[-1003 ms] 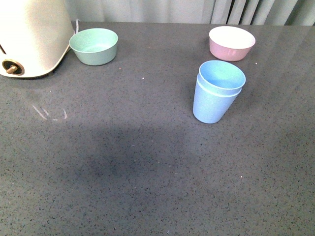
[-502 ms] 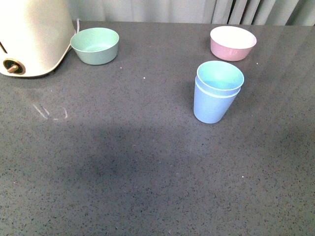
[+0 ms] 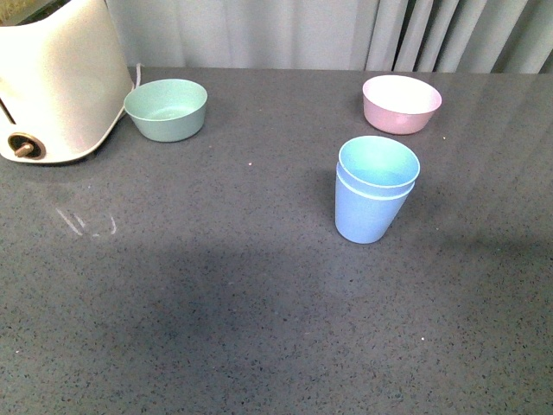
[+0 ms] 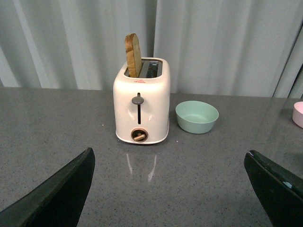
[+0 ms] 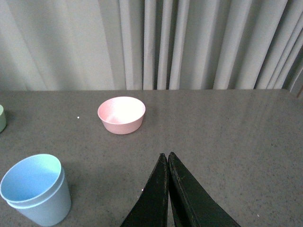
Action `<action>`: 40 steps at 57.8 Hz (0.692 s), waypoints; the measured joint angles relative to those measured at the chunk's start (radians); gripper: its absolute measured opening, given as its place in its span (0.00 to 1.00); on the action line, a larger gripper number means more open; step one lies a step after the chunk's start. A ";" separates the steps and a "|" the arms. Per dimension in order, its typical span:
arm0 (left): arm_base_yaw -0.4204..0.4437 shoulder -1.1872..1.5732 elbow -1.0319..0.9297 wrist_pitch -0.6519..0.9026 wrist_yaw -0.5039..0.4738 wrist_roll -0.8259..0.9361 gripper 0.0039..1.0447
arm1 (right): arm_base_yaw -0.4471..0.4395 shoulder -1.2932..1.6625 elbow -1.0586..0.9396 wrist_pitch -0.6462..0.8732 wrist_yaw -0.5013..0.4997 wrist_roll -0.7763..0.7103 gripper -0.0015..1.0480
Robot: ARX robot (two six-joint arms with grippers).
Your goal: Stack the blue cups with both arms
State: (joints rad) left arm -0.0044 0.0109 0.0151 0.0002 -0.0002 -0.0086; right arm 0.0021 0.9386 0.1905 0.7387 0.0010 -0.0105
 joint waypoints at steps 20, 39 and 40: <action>0.000 0.000 0.000 0.000 0.000 0.000 0.92 | -0.001 -0.222 -0.115 -0.110 -0.001 0.000 0.02; 0.000 0.000 0.000 0.000 0.000 0.000 0.92 | -0.001 -0.389 -0.167 -0.200 0.000 0.001 0.02; 0.000 0.000 0.000 0.000 0.000 0.000 0.92 | -0.001 -0.405 -0.167 -0.213 -0.001 0.001 0.02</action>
State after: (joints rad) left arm -0.0044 0.0105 0.0151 -0.0002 -0.0002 -0.0086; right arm 0.0013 0.5339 0.0235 0.5255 0.0002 -0.0097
